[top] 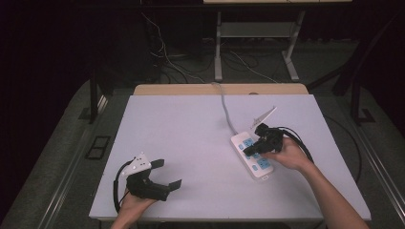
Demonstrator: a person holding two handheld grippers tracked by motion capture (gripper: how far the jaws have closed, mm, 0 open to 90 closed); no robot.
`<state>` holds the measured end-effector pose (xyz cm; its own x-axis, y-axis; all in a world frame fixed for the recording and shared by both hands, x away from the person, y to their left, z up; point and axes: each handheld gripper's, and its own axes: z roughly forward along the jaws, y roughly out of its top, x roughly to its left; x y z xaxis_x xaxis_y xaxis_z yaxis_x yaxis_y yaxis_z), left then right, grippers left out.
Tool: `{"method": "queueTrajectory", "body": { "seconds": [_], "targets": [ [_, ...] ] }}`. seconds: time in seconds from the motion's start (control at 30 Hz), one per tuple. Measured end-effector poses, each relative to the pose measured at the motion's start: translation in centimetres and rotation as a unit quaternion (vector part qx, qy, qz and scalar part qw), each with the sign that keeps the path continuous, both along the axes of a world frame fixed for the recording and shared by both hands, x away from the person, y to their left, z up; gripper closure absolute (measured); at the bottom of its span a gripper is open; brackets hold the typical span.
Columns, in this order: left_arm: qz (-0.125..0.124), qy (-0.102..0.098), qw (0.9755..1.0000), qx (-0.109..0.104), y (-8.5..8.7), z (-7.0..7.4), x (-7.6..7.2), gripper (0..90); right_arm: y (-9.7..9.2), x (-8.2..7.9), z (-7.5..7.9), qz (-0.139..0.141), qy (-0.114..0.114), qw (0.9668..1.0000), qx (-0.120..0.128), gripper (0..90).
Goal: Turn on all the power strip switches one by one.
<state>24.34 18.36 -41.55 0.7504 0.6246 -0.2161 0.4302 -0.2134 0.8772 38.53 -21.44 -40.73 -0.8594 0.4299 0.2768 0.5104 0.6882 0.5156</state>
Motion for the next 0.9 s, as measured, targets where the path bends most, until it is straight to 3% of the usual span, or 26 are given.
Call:
{"method": "queueTrajectory", "body": {
  "seconds": [0.47,0.8,0.9],
  "targets": [
    [-0.002,0.0,1.0,0.003,-0.19,-0.08,0.0,0.0,-0.48,-0.36,-0.29,-0.011,0.005,0.9999,0.011,90.0],
    [-0.003,0.0,1.0,0.004,-0.22,-0.09,0.01,0.0,-0.55,-0.6,-0.52,-0.013,-0.005,0.9998,0.015,90.0],
    [-0.003,0.001,1.0,0.004,-0.25,-0.1,-0.01,0.0,-0.34,-0.79,-0.41,-0.013,-0.012,0.9998,0.006,90.0]
  ]
}}
